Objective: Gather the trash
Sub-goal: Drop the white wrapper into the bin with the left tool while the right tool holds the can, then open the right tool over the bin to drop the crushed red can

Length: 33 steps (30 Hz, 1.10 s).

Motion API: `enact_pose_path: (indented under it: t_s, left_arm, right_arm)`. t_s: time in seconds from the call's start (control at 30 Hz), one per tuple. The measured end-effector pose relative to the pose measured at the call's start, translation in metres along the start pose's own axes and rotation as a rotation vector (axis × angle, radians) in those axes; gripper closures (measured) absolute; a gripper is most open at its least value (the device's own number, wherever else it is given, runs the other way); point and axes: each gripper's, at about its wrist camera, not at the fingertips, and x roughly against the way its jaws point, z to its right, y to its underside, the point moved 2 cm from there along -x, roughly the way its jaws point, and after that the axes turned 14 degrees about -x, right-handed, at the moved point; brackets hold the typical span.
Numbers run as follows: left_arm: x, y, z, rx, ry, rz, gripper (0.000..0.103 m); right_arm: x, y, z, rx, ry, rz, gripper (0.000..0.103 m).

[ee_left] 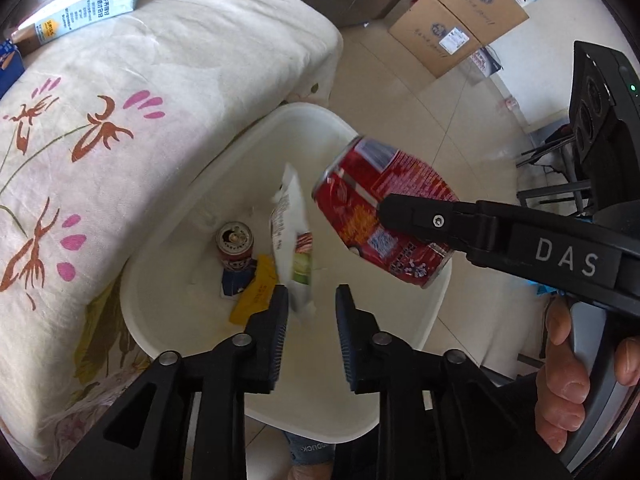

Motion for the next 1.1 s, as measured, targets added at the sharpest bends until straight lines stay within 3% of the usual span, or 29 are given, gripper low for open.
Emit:
enact_pose_path:
  t_s: [0.07, 0.1, 0.33, 0.63, 0.9, 1.1]
  left_arm:
    - [0.001, 0.0, -0.004, 0.019, 0.002, 0.007, 0.055]
    - [0.003, 0.0, -0.006, 0.029, 0.004, 0.012, 0.052]
    - [0.028, -0.002, -0.033, 0.126, 0.007, 0.049, 0.051]
    - [0.074, -0.008, -0.043, 0.116, -0.043, 0.14, 0.051]
    - [0.099, -0.004, -0.064, 0.147, -0.078, 0.168, 0.051]
    - [0.133, 0.01, -0.09, 0.189, -0.087, 0.205, 0.051]
  right_arm:
    - [-0.007, -0.002, 0.004, -0.004, 0.023, -0.011, 0.056]
    - [-0.011, -0.002, 0.005, -0.005, 0.035, -0.02, 0.058]
    - [-0.024, -0.002, 0.0, 0.032, 0.095, -0.033, 0.062]
    - [0.001, -0.004, -0.018, 0.025, 0.03, 0.015, 0.06]
    - [0.042, -0.011, -0.045, -0.062, -0.119, 0.101, 0.04]
    - [0.055, -0.017, -0.077, -0.065, -0.186, 0.154, 0.035]
